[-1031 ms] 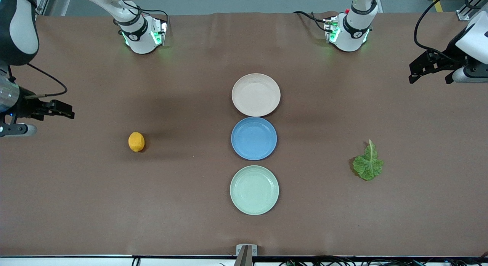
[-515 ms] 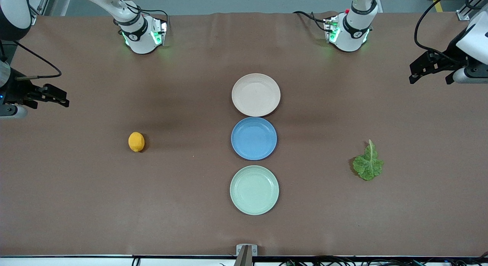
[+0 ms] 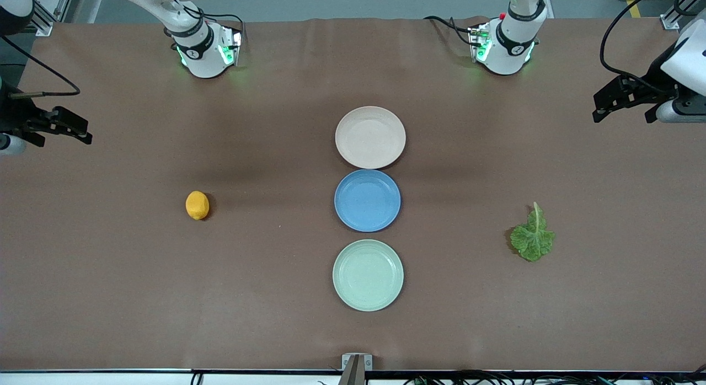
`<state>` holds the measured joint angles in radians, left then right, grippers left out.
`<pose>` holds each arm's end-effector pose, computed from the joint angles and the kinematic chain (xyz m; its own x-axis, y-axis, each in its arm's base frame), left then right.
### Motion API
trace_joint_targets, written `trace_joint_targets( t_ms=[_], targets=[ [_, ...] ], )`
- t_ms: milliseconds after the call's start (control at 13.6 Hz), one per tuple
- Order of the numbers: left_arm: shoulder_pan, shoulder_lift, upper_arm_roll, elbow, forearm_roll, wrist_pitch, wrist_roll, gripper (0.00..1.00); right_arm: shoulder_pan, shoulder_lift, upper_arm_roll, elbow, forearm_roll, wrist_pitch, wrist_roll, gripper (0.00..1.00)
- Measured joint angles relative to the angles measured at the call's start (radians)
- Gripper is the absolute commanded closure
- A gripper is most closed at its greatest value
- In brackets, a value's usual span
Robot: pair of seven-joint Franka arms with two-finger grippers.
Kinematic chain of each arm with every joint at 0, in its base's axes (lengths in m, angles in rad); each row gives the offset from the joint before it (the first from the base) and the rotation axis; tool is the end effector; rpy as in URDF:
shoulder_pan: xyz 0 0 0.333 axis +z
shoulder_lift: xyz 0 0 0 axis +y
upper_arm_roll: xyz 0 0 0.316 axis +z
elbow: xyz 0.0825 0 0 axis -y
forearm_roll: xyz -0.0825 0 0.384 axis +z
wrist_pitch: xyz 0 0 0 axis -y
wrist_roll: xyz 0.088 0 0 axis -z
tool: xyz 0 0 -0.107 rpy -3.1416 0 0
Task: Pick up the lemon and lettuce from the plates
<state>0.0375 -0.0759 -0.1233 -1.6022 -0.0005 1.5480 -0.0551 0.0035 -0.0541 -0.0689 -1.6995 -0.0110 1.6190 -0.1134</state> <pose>0.5265 -0.0481 0.6485 0.9993 -0.0305 0.0216 -0.0304 -0.9995 -0.0076 0.5383 -0.0373 0.5973 0.9984 0.0487 -0.0272 0.0489 -0.9988 0.0042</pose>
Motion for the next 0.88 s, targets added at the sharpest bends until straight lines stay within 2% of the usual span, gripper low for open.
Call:
trace_joint_targets(
  t_ms=[883],
  targets=[
    [0.002,0.031,0.001,0.003,0.000,0.000,0.000,0.00,0.000,-0.011,0.007,-0.007,0.000,0.005,0.000,0.00]
  ],
)
